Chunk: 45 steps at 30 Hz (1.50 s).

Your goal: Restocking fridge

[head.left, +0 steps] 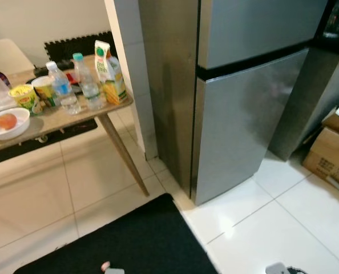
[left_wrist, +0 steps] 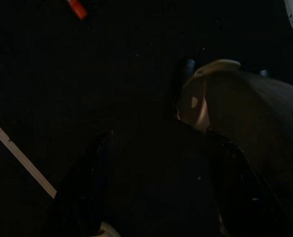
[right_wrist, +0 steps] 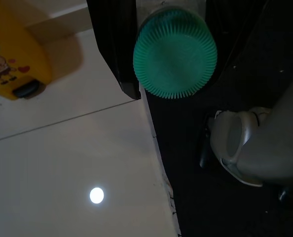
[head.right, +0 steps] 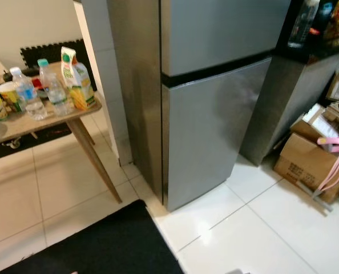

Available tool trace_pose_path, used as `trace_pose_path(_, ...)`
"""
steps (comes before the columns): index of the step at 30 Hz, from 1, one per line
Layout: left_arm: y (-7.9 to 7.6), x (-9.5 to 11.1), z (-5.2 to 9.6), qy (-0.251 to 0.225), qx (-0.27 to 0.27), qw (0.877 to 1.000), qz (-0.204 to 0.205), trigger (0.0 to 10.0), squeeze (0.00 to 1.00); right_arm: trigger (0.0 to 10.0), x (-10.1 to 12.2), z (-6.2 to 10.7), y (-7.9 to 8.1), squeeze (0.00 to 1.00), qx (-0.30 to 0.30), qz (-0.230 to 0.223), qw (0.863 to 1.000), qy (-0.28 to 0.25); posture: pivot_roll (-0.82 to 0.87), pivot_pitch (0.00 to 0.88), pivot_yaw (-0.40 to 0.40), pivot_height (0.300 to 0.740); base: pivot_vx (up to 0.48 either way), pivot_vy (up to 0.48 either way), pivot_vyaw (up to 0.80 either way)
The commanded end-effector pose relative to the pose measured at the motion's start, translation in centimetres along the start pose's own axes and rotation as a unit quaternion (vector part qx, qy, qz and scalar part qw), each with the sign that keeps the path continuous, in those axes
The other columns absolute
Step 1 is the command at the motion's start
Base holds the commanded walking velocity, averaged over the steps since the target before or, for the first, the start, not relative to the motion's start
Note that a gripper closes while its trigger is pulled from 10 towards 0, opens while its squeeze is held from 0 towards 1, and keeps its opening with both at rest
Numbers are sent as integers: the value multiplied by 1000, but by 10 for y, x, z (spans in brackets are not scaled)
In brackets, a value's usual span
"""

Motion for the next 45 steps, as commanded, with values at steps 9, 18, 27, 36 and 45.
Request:
trace_pose_path(9, 2, -2, 1, 4, 3, 1000, -2, 10000, 0, 10000, 0, -1, 3, 0, -3, 7, 1000, 6, -81, 0, -6, 740, 0, 0, 0)
trace_pose_path(18, 0, 0, 0, 3, 0, 1000, -5, 10000, 0, 10000, -1, 0, 1, 0, -5, 14, 1000, 9, -85, 0, -9, 740, 0, 0, 0)
trace_pose_path(27, -2, 6, -1, -9, 1, 1000, 3, 10000, 0, 10000, -1, 0, -7, 0, -12, 25, 1000, 10, -60, 0, -31, 740, 0, 0, 0)
trace_pose_path(36, -2, -1, 0, -3, 1, 1000, 8, 10000, 0, 10000, -6, 1, -6, 0, -15, 23, 1000, 15, -61, 0, -23, 740, 0, 0, 0)
trace_pose_path(45, -2, 9, -1, -18, 3, 1000, 20, 10000, 0, 10000, -11, 2, -10, 0, -16, 28, 999, 21, -43, 0, -41, 740, 0, 0, 0)
Point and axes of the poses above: a point about 5 cm out from each wrist's last joint towards the gripper, its own z axis pointing back from the gripper into the wrist, its own x axis along the axis of the wrist's last joint, y = z × x, the point moved 6 cm from there along -z, pointing out of the wrist towards the gripper, and after that the axes turned 9 degrees about z, right-handed, at the moved point
